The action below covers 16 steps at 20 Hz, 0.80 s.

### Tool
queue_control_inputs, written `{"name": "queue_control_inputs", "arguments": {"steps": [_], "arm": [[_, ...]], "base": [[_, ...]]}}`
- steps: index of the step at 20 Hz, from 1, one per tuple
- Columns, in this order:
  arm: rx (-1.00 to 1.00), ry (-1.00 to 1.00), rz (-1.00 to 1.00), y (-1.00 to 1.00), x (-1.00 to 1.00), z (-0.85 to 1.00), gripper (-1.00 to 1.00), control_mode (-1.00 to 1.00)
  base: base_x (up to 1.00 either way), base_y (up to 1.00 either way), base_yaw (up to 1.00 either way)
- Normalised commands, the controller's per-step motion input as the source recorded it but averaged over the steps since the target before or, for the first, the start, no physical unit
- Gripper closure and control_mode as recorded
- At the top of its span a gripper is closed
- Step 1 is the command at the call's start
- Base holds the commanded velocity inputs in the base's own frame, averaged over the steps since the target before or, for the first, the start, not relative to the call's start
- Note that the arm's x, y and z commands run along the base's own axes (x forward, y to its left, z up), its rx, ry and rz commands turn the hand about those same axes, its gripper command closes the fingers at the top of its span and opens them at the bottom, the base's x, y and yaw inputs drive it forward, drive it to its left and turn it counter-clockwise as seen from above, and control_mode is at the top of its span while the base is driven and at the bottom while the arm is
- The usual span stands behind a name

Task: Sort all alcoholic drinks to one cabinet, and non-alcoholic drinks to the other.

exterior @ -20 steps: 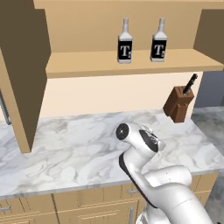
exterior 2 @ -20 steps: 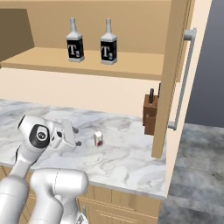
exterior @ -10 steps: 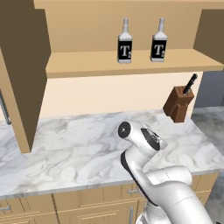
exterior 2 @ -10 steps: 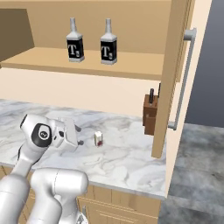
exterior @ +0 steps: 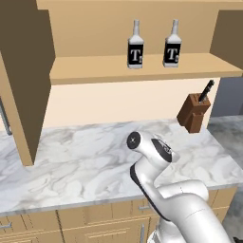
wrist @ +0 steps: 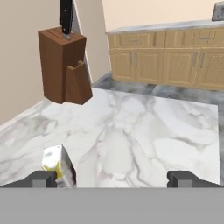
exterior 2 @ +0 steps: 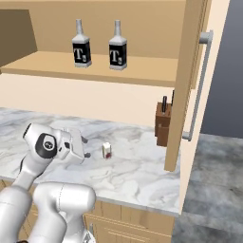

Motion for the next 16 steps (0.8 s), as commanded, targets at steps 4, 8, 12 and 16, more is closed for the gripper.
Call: {"name": "queue_control_inputs", "arguments": {"steps": [4,8,12,16], "arm": [[0.00,-0.02,0.03,-0.09,0.06,-0.26,-1.00,-1.00],[0.00,-0.03,0.03,-0.06,0.04,-0.20,-1.00,-1.00],[0.00,-0.03,0.02,0.00,0.01,-0.14,-1.00,-1.00],[0.00,-0.01,0.01,-0.01,0.12,-0.12,-1.00,-1.00]], "base": [[0.00,0.00,0.00],[0.00,0.00,0.00],[0.00,0.00,0.00],[0.00,0.00,0.00]]}}
